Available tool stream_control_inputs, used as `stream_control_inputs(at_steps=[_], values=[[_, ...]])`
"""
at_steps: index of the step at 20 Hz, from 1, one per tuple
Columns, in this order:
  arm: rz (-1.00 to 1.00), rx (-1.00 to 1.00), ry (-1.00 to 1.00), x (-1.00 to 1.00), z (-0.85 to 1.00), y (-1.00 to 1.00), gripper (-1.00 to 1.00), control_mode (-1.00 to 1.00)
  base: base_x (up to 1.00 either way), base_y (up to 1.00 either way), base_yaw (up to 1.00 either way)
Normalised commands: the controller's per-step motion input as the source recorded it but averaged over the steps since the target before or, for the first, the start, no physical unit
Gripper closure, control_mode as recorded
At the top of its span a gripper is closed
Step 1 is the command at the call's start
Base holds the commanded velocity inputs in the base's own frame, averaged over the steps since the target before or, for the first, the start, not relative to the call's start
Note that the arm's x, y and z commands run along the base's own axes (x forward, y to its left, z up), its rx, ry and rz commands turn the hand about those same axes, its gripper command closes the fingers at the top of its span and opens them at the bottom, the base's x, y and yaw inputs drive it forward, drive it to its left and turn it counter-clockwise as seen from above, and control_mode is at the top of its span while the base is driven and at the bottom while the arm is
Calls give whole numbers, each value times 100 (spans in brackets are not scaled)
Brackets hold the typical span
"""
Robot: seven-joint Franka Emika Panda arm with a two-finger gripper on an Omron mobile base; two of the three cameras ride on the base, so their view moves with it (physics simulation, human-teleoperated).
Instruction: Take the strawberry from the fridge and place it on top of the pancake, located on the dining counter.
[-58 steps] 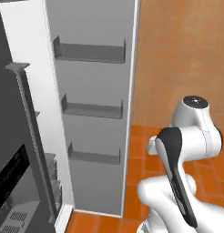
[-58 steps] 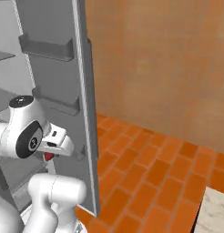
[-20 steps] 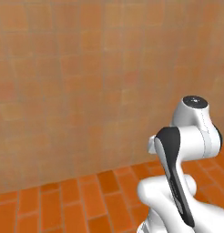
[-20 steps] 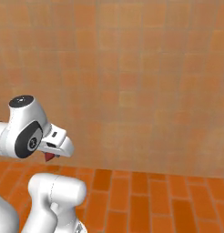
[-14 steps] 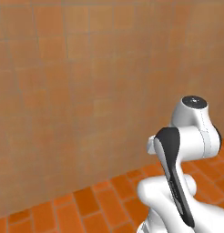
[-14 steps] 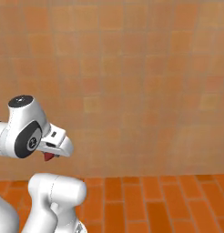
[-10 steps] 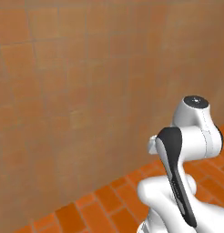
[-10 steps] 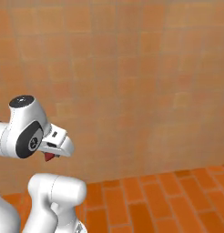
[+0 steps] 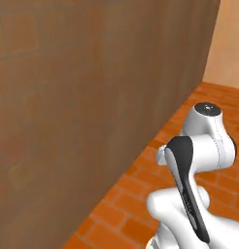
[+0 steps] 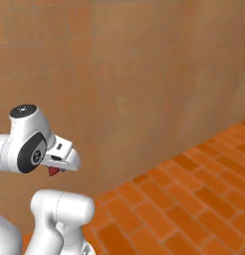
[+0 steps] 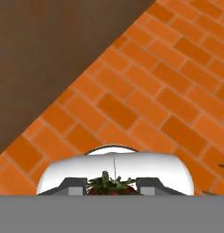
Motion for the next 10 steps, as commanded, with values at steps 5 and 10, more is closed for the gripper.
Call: stream_control_inputs(at_steps=[5, 10], values=[[0, 0, 0, 0, 0, 0, 100, 100, 37, -25, -76], [0, 0, 0, 0, 0, 0, 100, 100, 37, -28, -76]])
